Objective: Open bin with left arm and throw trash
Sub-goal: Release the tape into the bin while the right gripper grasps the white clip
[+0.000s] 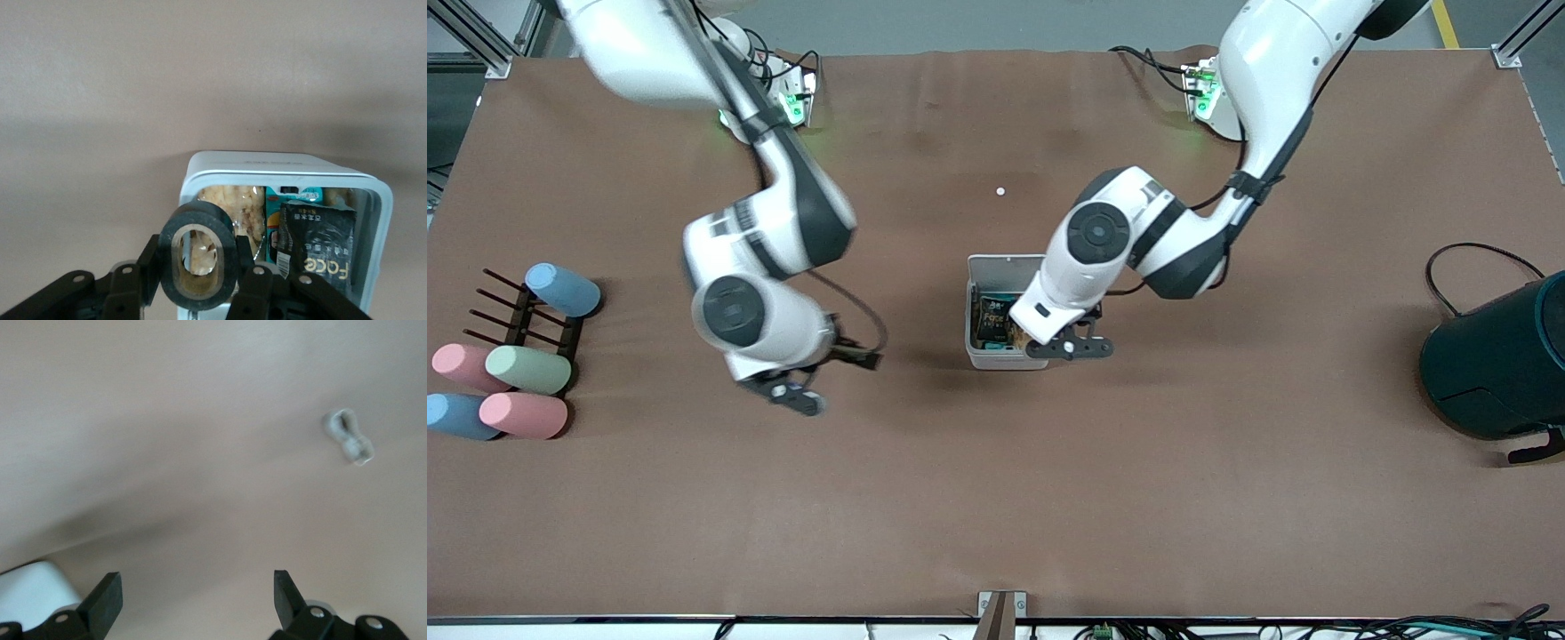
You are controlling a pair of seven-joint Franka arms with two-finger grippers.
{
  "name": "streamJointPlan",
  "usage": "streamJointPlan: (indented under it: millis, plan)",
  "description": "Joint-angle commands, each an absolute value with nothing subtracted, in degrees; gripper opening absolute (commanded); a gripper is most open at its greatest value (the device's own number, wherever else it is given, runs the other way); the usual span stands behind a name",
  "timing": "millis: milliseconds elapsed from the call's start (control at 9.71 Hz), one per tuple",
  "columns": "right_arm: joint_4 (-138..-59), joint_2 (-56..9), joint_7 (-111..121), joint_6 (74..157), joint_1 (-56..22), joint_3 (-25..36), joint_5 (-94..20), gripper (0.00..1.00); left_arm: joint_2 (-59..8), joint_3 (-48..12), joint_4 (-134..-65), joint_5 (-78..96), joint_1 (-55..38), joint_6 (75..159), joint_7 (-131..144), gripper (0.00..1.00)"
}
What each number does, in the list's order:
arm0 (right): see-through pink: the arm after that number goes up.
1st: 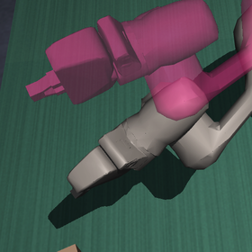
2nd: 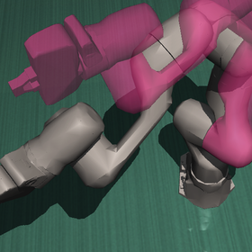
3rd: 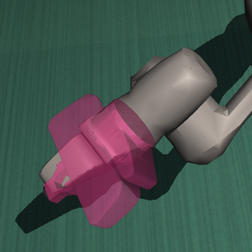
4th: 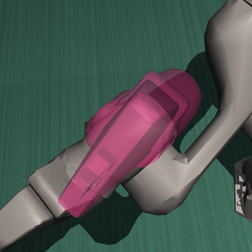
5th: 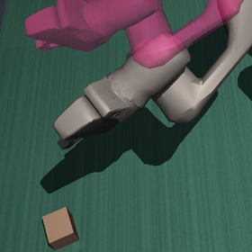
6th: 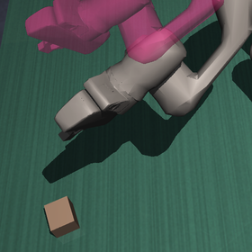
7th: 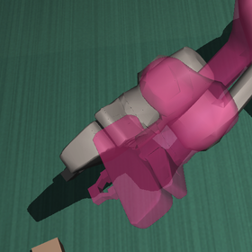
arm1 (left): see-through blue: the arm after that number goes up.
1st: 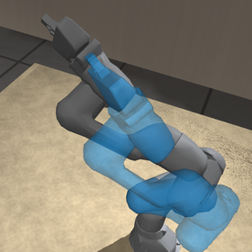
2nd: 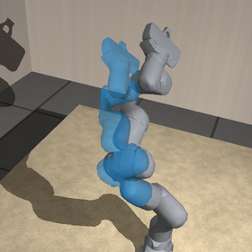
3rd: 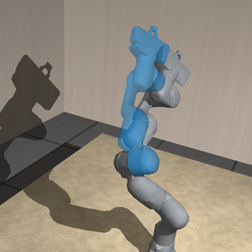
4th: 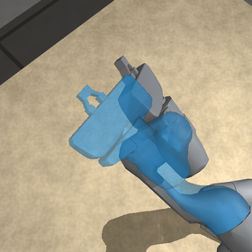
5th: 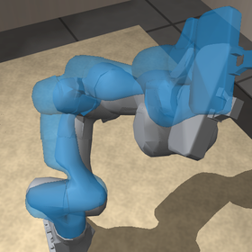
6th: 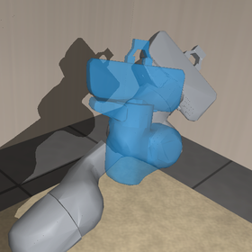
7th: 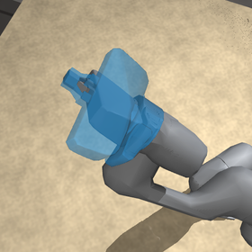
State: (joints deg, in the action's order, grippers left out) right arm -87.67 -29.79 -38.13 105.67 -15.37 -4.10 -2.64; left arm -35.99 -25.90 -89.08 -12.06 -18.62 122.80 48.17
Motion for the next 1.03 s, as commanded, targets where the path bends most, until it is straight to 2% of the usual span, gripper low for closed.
streamJointPlan:
  millis: [0, 103, 206, 309, 721, 926]
  plan:
    - [-105.3, -21.3, -25.3, 114.0, -8.4, -5.4, -0.4, 1.00, -37.9, -25.7, -88.3, -16.2, -19.9, 122.3, 51.9, 0.08]
    - [-110.4, -20.6, -18.7, 119.6, -6.3, -5.4, 0.2, 1.00, -38.2, -25.7, -88.3, -16.7, -20.4, 122.3, 52.5, 0.18]
    - [-114.0, -20.8, -14.6, 125.6, -5.0, -5.3, 0.4, 1.00, -38.3, -25.6, -88.2, -16.7, -20.5, 122.3, 52.5, 0.44]
    - [-116.7, -21.0, -12.6, 130.5, -4.2, -5.3, 1.1, 1.00, -38.2, -25.6, -88.2, -17.0, -20.5, 122.3, 52.5, 0.99]
    - [-118.2, -25.2, -11.4, 136.4, -2.6, -5.1, 6.9, 1.00, -37.4, -25.6, -88.2, -18.1, -19.9, 122.2, 52.4, 1.00]
    - [-118.0, -26.9, -11.4, 138.5, -1.9, -5.1, 7.0, 1.00, -34.7, -25.7, -88.2, -17.9, -19.2, 120.1, 51.8, 1.00]
